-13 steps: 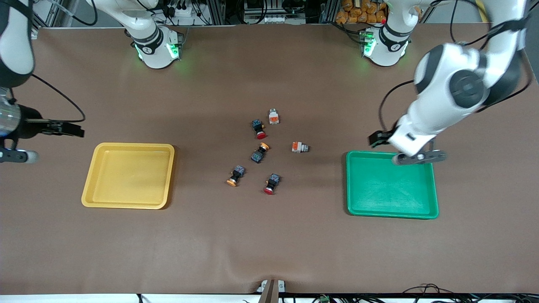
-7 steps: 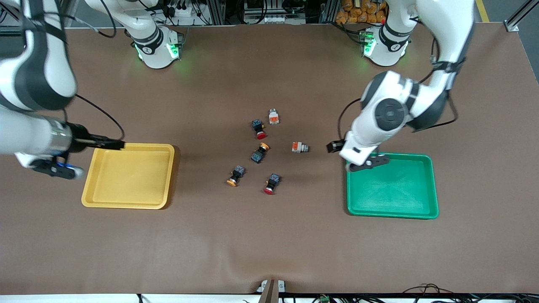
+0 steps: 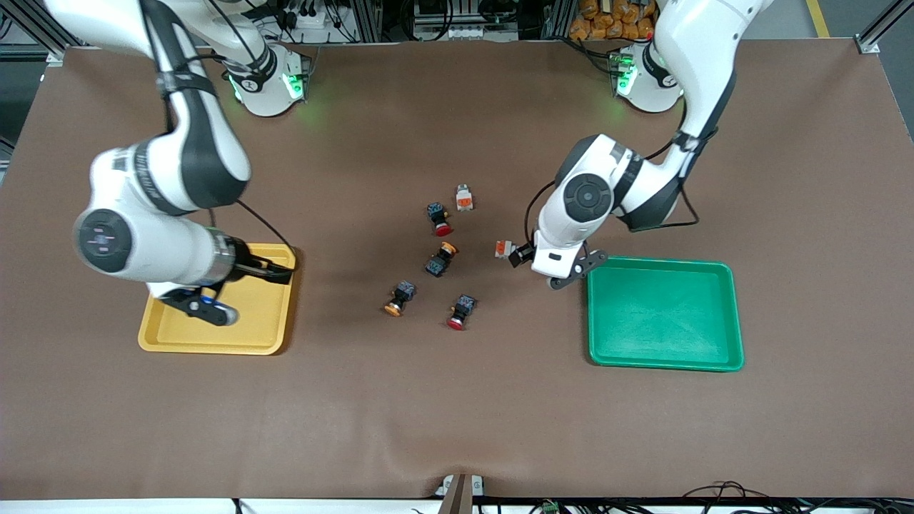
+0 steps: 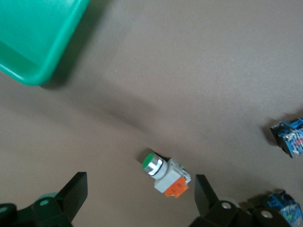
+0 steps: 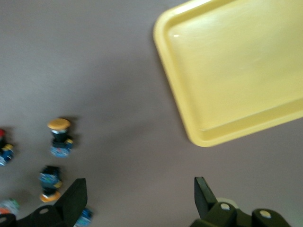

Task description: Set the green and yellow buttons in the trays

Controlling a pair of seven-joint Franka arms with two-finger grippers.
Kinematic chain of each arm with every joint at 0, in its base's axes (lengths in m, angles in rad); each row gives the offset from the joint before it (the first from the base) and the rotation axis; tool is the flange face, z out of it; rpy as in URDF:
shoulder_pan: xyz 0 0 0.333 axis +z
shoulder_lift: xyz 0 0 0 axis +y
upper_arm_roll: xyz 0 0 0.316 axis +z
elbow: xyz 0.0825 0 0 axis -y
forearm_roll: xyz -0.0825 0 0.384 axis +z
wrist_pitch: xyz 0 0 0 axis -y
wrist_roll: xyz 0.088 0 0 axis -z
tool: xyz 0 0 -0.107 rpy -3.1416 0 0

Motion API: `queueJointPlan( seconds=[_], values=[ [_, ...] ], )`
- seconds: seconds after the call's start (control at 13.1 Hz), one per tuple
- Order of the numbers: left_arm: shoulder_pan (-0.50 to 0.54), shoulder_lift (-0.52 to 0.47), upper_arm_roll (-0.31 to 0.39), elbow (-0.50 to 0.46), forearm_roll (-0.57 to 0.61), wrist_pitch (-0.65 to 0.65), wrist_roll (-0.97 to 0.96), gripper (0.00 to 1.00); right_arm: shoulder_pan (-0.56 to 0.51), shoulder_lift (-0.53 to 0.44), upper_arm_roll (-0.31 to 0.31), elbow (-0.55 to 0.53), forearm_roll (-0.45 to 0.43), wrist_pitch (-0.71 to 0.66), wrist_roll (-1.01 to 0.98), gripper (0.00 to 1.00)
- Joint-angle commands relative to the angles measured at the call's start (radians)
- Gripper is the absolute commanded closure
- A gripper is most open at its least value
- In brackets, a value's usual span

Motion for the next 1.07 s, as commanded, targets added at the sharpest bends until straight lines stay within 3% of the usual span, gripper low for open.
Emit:
queueJointPlan(
  seconds=[0.0, 0.53, 0.69, 0.76, 0.84, 0.99],
  values=[
    [-0.041, 0.051, 0.006, 0.011, 0.004, 0.067, -0.126, 0.00, 0.059, 0.060, -0.009, 0.000, 0.037, 0.117, 0.110, 0.00],
    [-0.088, 0.163, 0.009, 0.001, 0.006, 0.203, -0.207, 0.02, 0.200, 0.223, -0.009, 0.003, 0.037, 0.396, 0.297, 0.00],
    [-0.089, 0.168, 0.007, -0.006, 0.007, 0.204, -0.207, 0.29, 0.223, 0.266, -0.009, 0.002, 0.037, 0.465, 0.311, 0.00],
    [-0.089, 0.168, 0.007, -0.006, 0.007, 0.204, -0.207, 0.53, 0.239, 0.283, -0.009, 0.000, 0.037, 0.493, 0.313, 0.00],
    [-0.089, 0.166, 0.007, -0.006, 0.007, 0.204, -0.204, 1.00, 0.242, 0.295, -0.009, 0.002, 0.037, 0.508, 0.320, 0.00],
    [-0.082, 0.154, 0.009, -0.003, 0.009, 0.201, -0.188, 1.00, 0.257, 0.315, -0.009, 0.000, 0.037, 0.525, 0.330, 0.00]
  ],
)
